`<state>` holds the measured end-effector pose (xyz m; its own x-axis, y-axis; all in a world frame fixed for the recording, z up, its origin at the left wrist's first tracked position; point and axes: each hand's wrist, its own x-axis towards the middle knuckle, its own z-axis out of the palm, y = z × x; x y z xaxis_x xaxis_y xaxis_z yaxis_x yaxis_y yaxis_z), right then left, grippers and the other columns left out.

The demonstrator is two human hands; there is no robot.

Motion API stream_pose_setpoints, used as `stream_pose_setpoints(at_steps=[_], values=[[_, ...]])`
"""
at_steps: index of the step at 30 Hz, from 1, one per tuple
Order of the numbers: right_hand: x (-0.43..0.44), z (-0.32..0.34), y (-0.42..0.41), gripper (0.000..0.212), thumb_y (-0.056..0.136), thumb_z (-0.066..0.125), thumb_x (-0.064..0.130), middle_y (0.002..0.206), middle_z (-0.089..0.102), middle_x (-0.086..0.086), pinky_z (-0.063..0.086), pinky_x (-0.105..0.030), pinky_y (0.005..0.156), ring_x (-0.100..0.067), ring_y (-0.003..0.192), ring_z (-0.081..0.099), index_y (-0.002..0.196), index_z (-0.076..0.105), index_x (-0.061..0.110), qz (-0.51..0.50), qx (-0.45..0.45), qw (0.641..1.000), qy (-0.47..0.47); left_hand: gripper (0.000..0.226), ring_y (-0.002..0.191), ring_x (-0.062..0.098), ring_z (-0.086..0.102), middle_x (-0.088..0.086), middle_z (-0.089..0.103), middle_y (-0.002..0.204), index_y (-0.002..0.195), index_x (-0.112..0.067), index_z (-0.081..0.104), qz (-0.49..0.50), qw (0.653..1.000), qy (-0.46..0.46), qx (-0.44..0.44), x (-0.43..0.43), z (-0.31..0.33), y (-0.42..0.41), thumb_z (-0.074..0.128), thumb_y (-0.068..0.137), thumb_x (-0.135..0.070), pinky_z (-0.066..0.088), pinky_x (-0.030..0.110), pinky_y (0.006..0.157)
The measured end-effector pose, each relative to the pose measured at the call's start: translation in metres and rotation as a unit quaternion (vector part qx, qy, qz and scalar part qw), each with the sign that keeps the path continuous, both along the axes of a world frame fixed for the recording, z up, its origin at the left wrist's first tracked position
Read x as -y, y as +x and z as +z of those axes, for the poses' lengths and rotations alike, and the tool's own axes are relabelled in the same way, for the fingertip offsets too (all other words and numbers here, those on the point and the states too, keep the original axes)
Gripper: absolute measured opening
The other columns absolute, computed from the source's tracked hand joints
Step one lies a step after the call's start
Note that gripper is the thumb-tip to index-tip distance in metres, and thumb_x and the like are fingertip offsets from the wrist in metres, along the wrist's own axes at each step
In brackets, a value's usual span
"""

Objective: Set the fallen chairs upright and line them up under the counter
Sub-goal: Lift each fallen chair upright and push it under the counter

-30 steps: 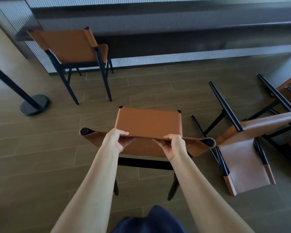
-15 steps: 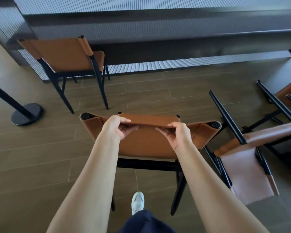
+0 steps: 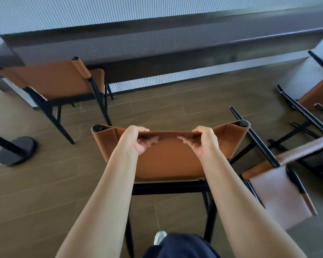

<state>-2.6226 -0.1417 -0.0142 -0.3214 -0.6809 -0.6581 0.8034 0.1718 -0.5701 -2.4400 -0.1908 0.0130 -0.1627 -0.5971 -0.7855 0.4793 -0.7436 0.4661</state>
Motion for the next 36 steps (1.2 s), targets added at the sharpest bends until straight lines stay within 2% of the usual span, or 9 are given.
stream_pose_setpoints(at_steps=[4, 11, 16, 18, 21, 24, 27, 32, 36], values=[[0.016, 0.004, -0.003, 0.028, 0.085, 0.043, -0.015, 0.12, 0.05, -0.04, 0.055, -0.062, 0.07, -0.055, 0.106, 0.057, 0.112, 0.05, -0.009, -0.009, -0.001, 1.0, 0.008, 0.022, 0.121, 0.052, 0.049, 0.041, 0.039, 0.135, 0.113, 0.014, 0.046, 0.0, 1.0, -0.004, -0.008, 0.013, 0.001, -0.002, 0.046, 0.093, 0.007, 0.055, 0.044, 0.086], [0.052, 0.018, -0.01, 0.029, 0.085, 0.043, -0.015, 0.099, 0.049, -0.037, 0.055, -0.06, 0.069, -0.059, 0.092, 0.054, 0.114, 0.048, -0.012, 0.008, -0.019, 0.999, 0.025, 0.019, 0.129, 0.05, 0.042, 0.043, 0.034, 0.14, 0.111, 0.014, 0.042, -0.009, 1.0, -0.003, 0.011, 0.049, 0.008, -0.014, 0.043, 0.094, 0.006, 0.051, 0.041, 0.097], [0.09, 0.021, -0.022, 0.04, 0.085, 0.041, -0.014, 0.102, 0.04, -0.047, 0.054, -0.059, 0.06, -0.065, 0.113, 0.041, 0.125, 0.042, -0.017, 0.041, -0.018, 0.998, 0.037, 0.02, 0.132, 0.052, 0.037, 0.044, 0.024, 0.144, 0.111, 0.014, 0.038, 0.0, 1.0, -0.001, 0.014, 0.085, 0.01, -0.021, 0.043, 0.093, 0.008, 0.05, 0.042, 0.098], [0.109, 0.024, -0.029, 0.041, 0.086, 0.04, -0.014, 0.106, 0.033, -0.051, 0.053, -0.062, 0.066, -0.066, 0.115, 0.032, 0.128, 0.038, -0.016, 0.05, -0.004, 0.997, 0.05, 0.016, 0.132, 0.053, 0.037, 0.046, 0.025, 0.142, 0.106, 0.018, 0.039, -0.002, 1.0, 0.005, 0.025, 0.103, 0.013, -0.026, 0.04, 0.093, 0.007, 0.05, 0.041, 0.098], [0.136, 0.03, -0.037, 0.04, 0.088, 0.039, -0.014, 0.128, 0.022, -0.052, 0.051, -0.066, 0.072, -0.061, 0.089, 0.036, 0.128, 0.037, -0.015, 0.056, 0.009, 0.997, 0.057, 0.014, 0.131, 0.053, 0.038, 0.048, 0.027, 0.14, 0.088, 0.018, 0.044, -0.003, 0.999, 0.01, 0.034, 0.127, 0.017, -0.032, 0.039, 0.095, 0.006, 0.049, 0.039, 0.099], [0.157, 0.032, -0.043, 0.031, 0.09, 0.036, -0.014, 0.135, 0.016, -0.052, 0.046, -0.069, 0.087, -0.061, 0.103, 0.032, 0.121, 0.038, -0.012, 0.06, 0.022, 0.996, 0.064, 0.014, 0.132, 0.053, 0.037, 0.048, 0.026, 0.14, 0.086, 0.014, 0.045, 0.007, 0.999, 0.012, 0.032, 0.145, 0.017, -0.038, 0.039, 0.095, 0.006, 0.049, 0.039, 0.1], [0.173, 0.032, -0.048, 0.029, 0.092, 0.035, -0.012, 0.137, 0.021, -0.05, 0.044, -0.067, 0.09, -0.06, 0.109, 0.032, 0.121, 0.037, -0.015, 0.08, 0.022, 0.993, 0.078, 0.012, 0.132, 0.054, 0.036, 0.049, 0.027, 0.138, 0.09, 0.015, 0.046, 0.013, 0.999, 0.009, 0.033, 0.16, 0.015, -0.041, 0.038, 0.094, 0.007, 0.05, 0.041, 0.099], [0.189, 0.027, -0.053, 0.024, 0.091, 0.035, -0.011, 0.132, 0.025, -0.051, 0.048, -0.063, 0.078, -0.053, 0.1, 0.035, 0.114, 0.036, -0.018, 0.107, 0.021, 0.991, 0.076, 0.014, 0.118, 0.056, 0.047, 0.051, 0.045, 0.102, 0.093, 0.017, 0.049, -0.015, 0.999, 0.001, 0.052, 0.176, 0.013, -0.042, 0.041, 0.094, 0.006, 0.054, 0.043, 0.09], [0.203, 0.028, -0.055, 0.026, 0.091, 0.036, -0.011, 0.131, 0.025, -0.05, 0.049, -0.062, 0.073, -0.06, 0.111, 0.035, 0.116, 0.035, -0.017, 0.111, 0.02, 0.99, 0.079, 0.013, 0.113, 0.056, 0.05, 0.045, 0.046, 0.087, 0.093, 0.016, 0.049, -0.017, 0.999, 0.006, 0.048, 0.187, 0.013, -0.044, 0.041, 0.093, 0.005, 0.056, 0.045, 0.083]])
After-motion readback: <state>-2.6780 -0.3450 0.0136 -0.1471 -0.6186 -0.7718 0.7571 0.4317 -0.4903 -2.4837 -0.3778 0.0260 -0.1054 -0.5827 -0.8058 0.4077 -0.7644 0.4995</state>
